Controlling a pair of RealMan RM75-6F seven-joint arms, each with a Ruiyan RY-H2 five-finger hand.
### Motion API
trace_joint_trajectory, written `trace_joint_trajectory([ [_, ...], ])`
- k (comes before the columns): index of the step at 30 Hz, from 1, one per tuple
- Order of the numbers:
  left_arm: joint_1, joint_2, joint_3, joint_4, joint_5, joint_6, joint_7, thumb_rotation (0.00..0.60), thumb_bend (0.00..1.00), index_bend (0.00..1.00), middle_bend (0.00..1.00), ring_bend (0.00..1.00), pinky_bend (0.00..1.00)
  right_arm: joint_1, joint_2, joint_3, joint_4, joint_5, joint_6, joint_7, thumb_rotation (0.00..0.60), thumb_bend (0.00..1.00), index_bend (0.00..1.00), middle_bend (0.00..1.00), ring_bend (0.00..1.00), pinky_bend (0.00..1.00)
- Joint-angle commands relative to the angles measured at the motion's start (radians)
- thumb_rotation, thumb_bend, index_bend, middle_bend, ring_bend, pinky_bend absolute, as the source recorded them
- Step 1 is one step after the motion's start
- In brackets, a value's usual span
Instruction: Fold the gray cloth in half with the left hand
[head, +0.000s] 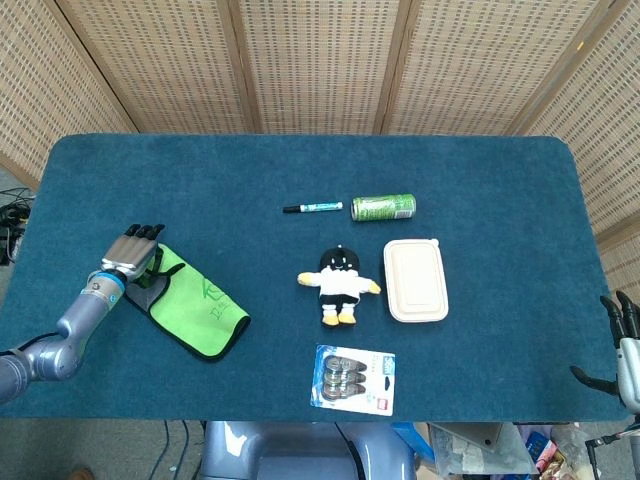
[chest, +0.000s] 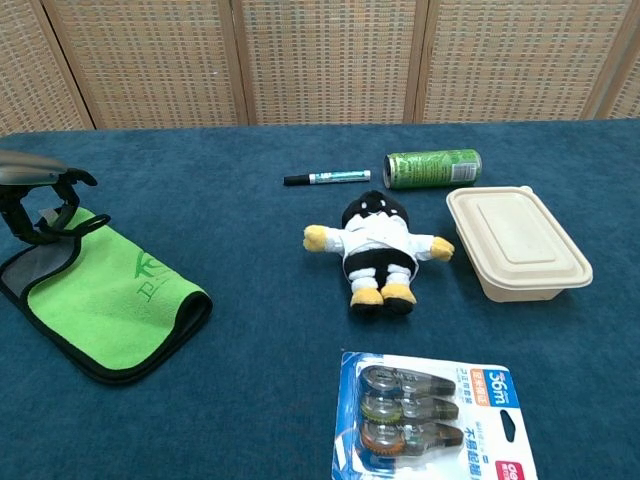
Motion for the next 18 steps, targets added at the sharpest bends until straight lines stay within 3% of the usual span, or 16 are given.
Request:
trace_joint_trajectory([
  [1, 0.028, -0.005, -0.007, 0.04, 0.046, -0.018, -0.053, 0.6, 0.53, 0.63, 0.0, 0.0, 0.0, 0.001, -0.003, -0.001, -0.003, 0.0, -0.001, -0.009, 0.6, 0.0, 0.0, 0.0, 0.0, 0.0],
  [14, 0.085, -0.027, -0.023, 0.132, 0.188, -0.066, -0.207, 0.6, 0.53, 0.62, 0.0, 0.0, 0.0, 0.005, -0.01, -0.002, -0.005, 0.003, -0.002, -0.029, 0.6, 0.0, 0.0, 0.0, 0.0, 0.0],
  [17, 0.092, -0.035, -0.029, 0.154, 0.205, -0.073, -0.229, 0.6, 0.53, 0.45, 0.0, 0.0, 0.0, 0.004, -0.01, -0.003, -0.006, 0.002, 0.0, -0.029, 0.6, 0.0, 0.0, 0.0, 0.0, 0.0],
  [18, 0.093, -0.037, -0.03, 0.159, 0.209, -0.075, -0.233, 0.6, 0.53, 0.33, 0.0, 0.0, 0.0, 0.003, -0.01, -0.004, -0.007, 0.001, 0.001, -0.03, 0.6, 0.0, 0.0, 0.0, 0.0, 0.0],
])
